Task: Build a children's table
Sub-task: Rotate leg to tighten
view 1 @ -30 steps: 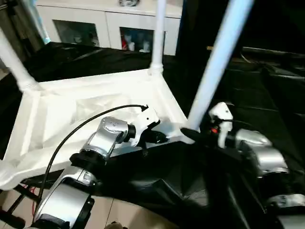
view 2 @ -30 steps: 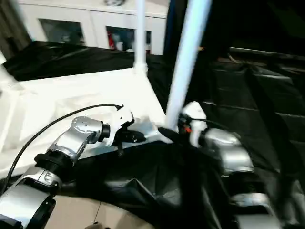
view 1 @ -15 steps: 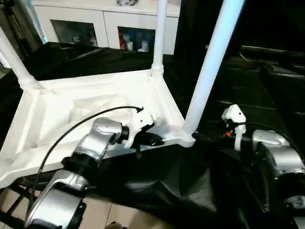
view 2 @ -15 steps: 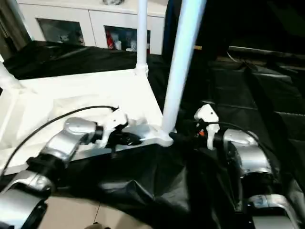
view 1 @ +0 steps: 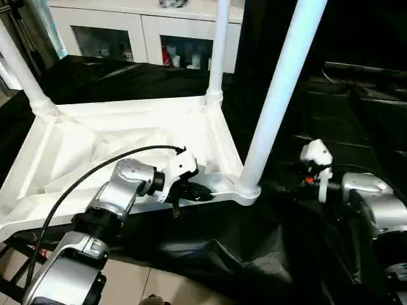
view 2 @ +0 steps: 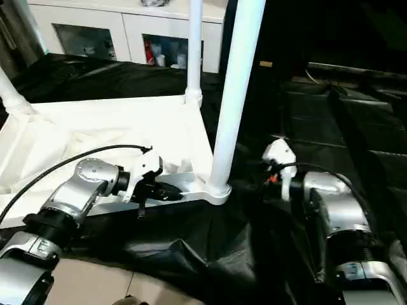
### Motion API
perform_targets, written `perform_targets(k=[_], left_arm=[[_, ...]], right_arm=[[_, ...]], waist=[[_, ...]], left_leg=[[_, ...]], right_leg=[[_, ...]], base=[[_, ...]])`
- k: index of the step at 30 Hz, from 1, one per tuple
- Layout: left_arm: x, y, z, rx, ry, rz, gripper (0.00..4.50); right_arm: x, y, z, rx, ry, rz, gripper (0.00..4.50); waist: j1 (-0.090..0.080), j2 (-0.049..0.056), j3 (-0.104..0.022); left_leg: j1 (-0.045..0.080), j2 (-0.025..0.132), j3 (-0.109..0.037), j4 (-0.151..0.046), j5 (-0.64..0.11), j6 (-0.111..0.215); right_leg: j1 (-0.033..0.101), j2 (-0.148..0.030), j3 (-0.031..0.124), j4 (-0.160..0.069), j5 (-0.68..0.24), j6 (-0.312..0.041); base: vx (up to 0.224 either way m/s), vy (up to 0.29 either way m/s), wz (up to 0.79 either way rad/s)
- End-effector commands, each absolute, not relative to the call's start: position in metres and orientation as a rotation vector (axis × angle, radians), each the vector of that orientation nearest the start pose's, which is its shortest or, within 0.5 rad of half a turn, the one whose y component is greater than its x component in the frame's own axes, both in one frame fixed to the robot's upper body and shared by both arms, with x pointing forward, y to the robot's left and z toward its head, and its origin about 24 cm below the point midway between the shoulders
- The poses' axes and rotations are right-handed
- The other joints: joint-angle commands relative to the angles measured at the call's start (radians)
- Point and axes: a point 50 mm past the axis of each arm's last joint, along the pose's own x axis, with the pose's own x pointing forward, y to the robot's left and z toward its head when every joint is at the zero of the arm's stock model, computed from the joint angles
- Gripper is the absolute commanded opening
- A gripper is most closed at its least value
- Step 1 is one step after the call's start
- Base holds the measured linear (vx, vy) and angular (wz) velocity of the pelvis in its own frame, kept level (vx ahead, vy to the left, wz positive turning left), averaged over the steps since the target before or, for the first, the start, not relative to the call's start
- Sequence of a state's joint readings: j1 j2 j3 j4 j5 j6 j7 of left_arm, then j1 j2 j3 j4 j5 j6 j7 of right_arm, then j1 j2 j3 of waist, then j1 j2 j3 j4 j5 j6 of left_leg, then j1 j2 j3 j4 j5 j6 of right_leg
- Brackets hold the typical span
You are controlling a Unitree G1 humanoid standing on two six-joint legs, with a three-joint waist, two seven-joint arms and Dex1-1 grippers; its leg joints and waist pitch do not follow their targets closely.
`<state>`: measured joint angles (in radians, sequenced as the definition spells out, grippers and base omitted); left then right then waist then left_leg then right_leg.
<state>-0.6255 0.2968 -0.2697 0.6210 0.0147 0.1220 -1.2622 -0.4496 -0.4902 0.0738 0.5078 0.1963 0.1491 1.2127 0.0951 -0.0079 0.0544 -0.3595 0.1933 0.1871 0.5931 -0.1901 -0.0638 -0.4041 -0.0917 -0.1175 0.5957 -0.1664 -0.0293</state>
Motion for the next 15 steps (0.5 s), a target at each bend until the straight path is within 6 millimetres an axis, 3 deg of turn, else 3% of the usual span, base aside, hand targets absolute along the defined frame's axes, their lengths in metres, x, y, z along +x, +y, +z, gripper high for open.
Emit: perform_targets(k=[1,5,10,11,15], left_arm=[[0.314,0.103,0.062,0.325,0.372,-1.488,0.00],[0.314,0.104,0.062,0.326,0.374,-1.488,0.00],[0.311,0.104,0.061,0.325,0.379,-1.500,0.00],[0.311,0.104,0.061,0.326,0.381,-1.499,0.00],[0.311,0.105,0.061,0.329,0.382,-1.497,0.00]], right_arm=[[0.302,-0.198,0.065,-0.152,0.354,1.168,3.48],[0.303,-0.194,0.065,-0.158,0.345,1.171,3.48],[0.305,-0.185,0.063,-0.137,0.344,1.184,3.48],[0.305,-0.182,0.062,-0.128,0.348,1.197,3.22],[0.305,-0.179,0.061,-0.119,0.358,1.212,2.98]], waist=[[0.006,-0.015,-0.072],[0.014,-0.010,-0.073],[0.015,-0.011,-0.072],[0.015,-0.012,-0.072],[0.017,-0.011,-0.072]], left_leg=[[0.004,0.048,-0.013,-0.060,-0.130,0.103],[0.004,0.049,-0.013,-0.060,-0.121,0.103],[0.003,0.047,-0.013,-0.062,-0.140,0.090],[0.004,0.048,-0.013,-0.062,-0.142,0.088],[0.005,0.049,-0.014,-0.063,-0.141,0.084]], right_leg=[[0.058,-0.070,0.059,-0.066,-0.243,-0.197],[0.058,-0.070,0.060,-0.062,-0.210,-0.208],[0.060,-0.072,0.060,-0.064,-0.225,-0.204],[0.060,-0.072,0.060,-0.065,-0.230,-0.202],[0.059,-0.072,0.060,-0.063,-0.228,-0.203]], base=[[0.000,0.000,0.00],[0.000,0.000,0.00],[0.000,0.000,0.00],[0.000,0.000,0.00],[0.000,0.000,0.00]])
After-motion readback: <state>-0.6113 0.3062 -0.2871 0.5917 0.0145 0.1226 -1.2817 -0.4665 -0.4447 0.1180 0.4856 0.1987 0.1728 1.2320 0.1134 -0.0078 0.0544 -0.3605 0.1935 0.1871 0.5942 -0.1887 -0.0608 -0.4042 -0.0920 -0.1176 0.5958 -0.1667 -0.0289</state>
